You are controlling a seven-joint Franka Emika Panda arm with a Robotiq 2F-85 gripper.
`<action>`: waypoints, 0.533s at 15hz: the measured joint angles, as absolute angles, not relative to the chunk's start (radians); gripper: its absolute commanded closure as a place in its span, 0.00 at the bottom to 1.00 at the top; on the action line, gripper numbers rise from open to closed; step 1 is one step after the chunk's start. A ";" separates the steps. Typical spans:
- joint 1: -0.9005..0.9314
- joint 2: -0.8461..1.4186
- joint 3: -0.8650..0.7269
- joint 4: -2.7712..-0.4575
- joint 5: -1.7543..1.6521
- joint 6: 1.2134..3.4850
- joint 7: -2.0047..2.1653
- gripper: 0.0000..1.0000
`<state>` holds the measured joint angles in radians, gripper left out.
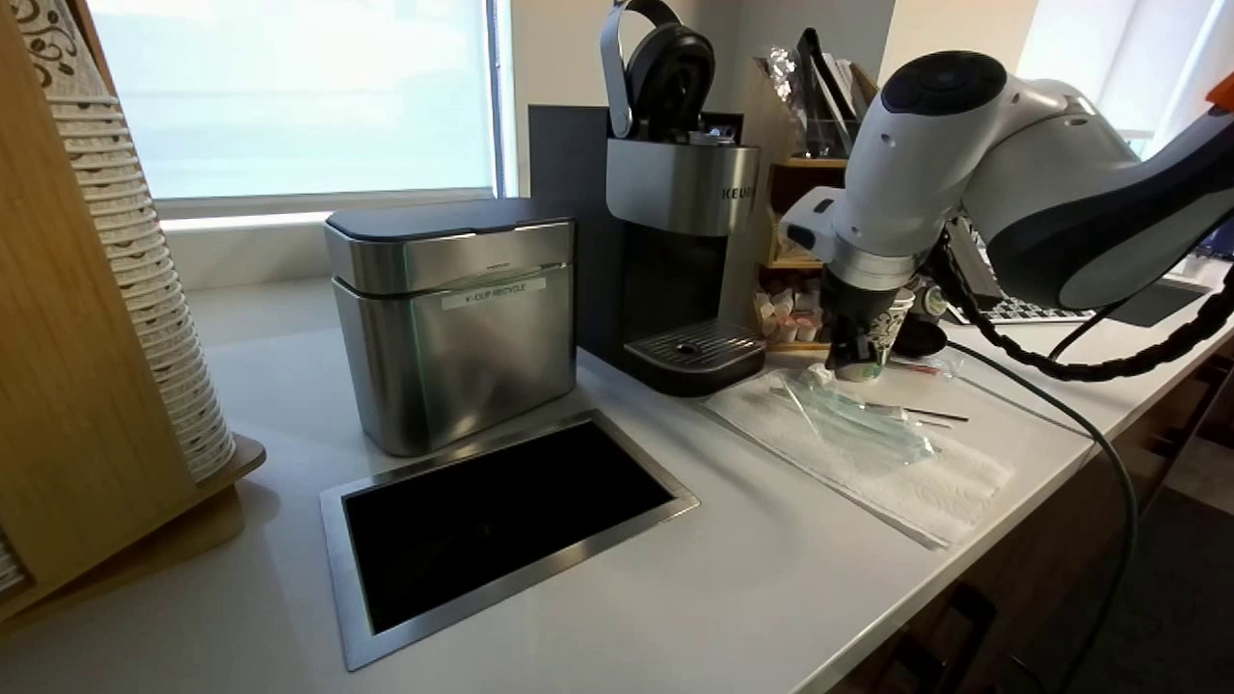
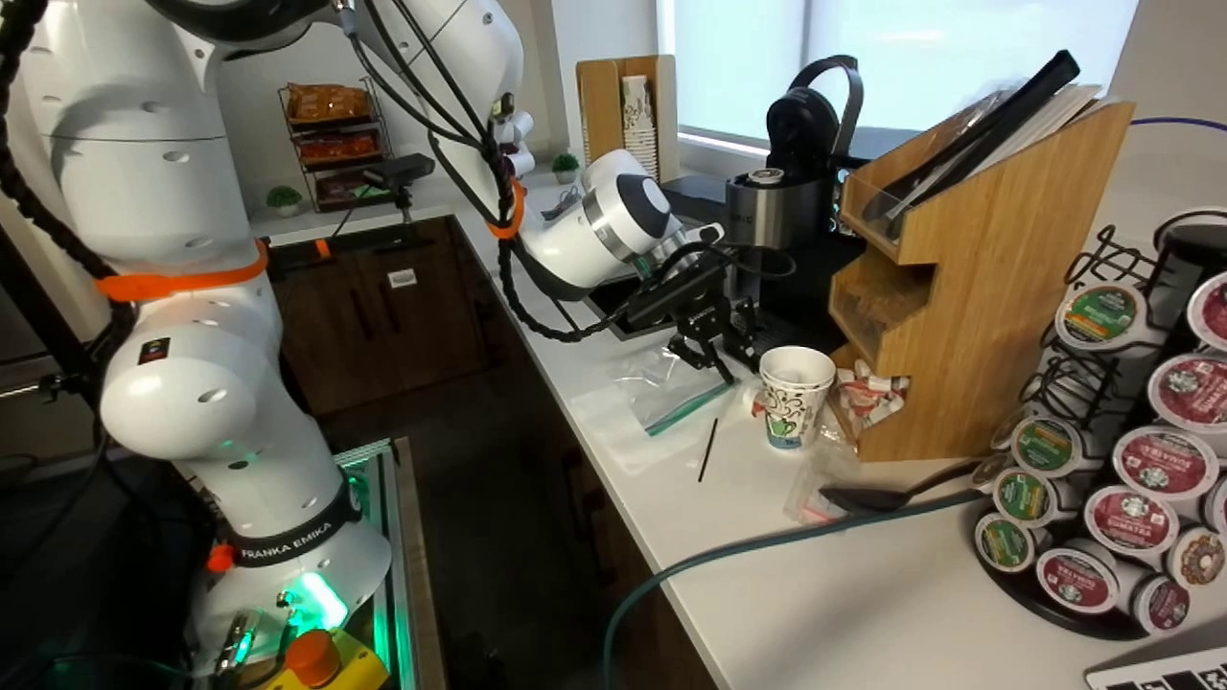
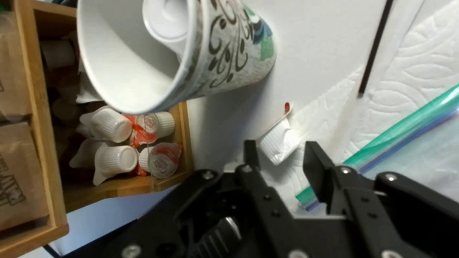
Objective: Put the coffee pods from the counter inside the two stacked coffee cups.
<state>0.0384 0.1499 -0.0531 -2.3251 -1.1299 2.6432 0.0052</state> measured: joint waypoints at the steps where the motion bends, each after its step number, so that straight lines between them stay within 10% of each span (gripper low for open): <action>1: 0.035 0.150 -0.059 -2.327 -1.132 2.644 0.006 0.20; 4: 0.016 0.150 -0.077 -2.327 -1.132 2.673 0.005 0.00; 8: -0.028 0.162 -0.082 -2.322 -1.110 2.742 -0.047 0.05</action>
